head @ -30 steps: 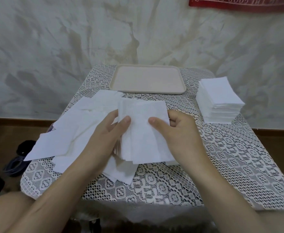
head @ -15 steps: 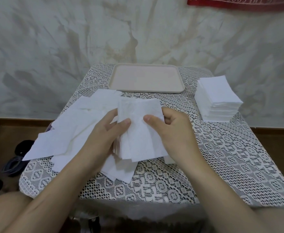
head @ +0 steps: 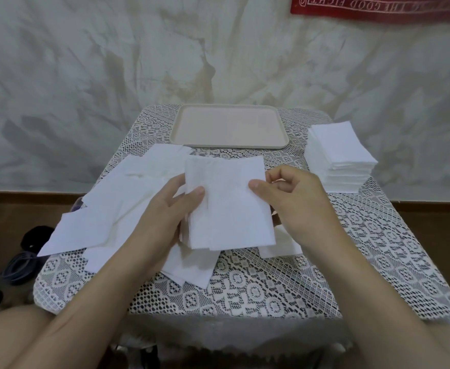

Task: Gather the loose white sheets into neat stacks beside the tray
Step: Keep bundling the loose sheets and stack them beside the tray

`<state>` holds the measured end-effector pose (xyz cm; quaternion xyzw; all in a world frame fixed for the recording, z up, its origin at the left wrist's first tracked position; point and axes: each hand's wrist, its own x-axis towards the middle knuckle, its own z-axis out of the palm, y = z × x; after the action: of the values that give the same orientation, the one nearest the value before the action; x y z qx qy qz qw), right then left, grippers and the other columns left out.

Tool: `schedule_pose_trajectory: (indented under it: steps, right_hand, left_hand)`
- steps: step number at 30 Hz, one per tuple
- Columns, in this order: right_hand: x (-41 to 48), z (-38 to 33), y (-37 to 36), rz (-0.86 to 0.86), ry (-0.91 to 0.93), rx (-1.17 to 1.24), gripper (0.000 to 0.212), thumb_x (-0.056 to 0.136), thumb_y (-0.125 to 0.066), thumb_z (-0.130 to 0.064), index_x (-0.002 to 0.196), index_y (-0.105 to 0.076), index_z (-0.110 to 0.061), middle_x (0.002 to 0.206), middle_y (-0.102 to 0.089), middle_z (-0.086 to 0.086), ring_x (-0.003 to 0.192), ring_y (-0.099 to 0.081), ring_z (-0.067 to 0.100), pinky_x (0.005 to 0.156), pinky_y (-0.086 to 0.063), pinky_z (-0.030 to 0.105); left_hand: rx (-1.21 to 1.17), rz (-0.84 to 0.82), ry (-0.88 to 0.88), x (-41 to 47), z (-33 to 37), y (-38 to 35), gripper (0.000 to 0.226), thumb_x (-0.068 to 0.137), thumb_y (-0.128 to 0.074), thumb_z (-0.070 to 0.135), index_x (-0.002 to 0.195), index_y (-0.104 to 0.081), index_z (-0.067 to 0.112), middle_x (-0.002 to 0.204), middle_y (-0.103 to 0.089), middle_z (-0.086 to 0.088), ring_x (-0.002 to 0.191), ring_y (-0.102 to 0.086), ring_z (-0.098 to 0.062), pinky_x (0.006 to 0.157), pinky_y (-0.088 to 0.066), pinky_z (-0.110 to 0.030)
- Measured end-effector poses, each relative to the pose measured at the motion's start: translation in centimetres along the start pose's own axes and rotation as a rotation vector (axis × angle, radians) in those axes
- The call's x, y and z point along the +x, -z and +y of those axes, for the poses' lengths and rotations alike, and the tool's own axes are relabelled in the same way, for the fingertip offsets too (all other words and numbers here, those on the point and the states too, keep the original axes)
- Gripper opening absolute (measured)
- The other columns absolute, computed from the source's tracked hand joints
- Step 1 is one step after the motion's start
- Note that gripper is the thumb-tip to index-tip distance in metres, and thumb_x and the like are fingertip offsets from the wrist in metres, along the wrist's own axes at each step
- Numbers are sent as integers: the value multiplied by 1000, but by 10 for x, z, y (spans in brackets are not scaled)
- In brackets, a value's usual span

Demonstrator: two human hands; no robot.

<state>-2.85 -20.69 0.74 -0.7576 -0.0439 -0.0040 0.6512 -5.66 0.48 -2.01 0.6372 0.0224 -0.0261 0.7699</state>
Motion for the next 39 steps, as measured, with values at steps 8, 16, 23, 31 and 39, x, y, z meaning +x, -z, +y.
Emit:
schedule_pose_trajectory:
  steps: [8, 16, 23, 31, 39]
  right_hand:
    - [0, 4, -27, 6, 15, -19, 21, 81, -77, -35, 73, -61, -25, 81, -73, 17, 82, -71, 42, 69, -57, 65]
    - [0, 9, -23, 3, -2, -99, 19, 89, -78, -27, 82, -60, -26, 66, -64, -7, 54, -63, 16, 56, -56, 42]
    - [-11, 12, -26, -179, -154, -50, 36, 100, -57, -49, 131, -57, -30, 112, -71, -9, 95, -72, 6, 88, -59, 36]
    - [-21, 18, -34, -290, -118, -66, 54, 93, -32, -76, 132, -49, -42, 116, -69, -16, 107, -66, 6, 98, -53, 40]
    - [-14, 17, -24, -259, -141, -67, 45, 93, -46, -71, 118, -59, -37, 100, -72, -19, 90, -68, -2, 78, -57, 25]
  left_hand:
    - [-4, -17, 6, -2, 1, 1, 48, 93, -73, 31, 138, -61, 22, 121, -78, -8, 109, -75, -28, 74, -60, -34]
    - [27, 43, 8, -1, 2, -2, 50, 88, -73, 34, 134, -63, 19, 117, -79, -10, 109, -75, -32, 74, -57, -36]
    - [33, 118, -15, -7, 8, -10, 27, 105, -59, 26, 130, -65, 19, 116, -79, -3, 107, -76, -23, 91, -57, -47]
    - [61, 205, -68, -9, -3, -37, 17, 106, -53, 34, 117, -65, 39, 103, -78, 17, 95, -75, -5, 85, -58, -35]
    - [167, 214, -75, -5, -3, -36, 18, 103, -58, 41, 121, -63, 40, 106, -76, 19, 94, -74, -2, 77, -55, -26]
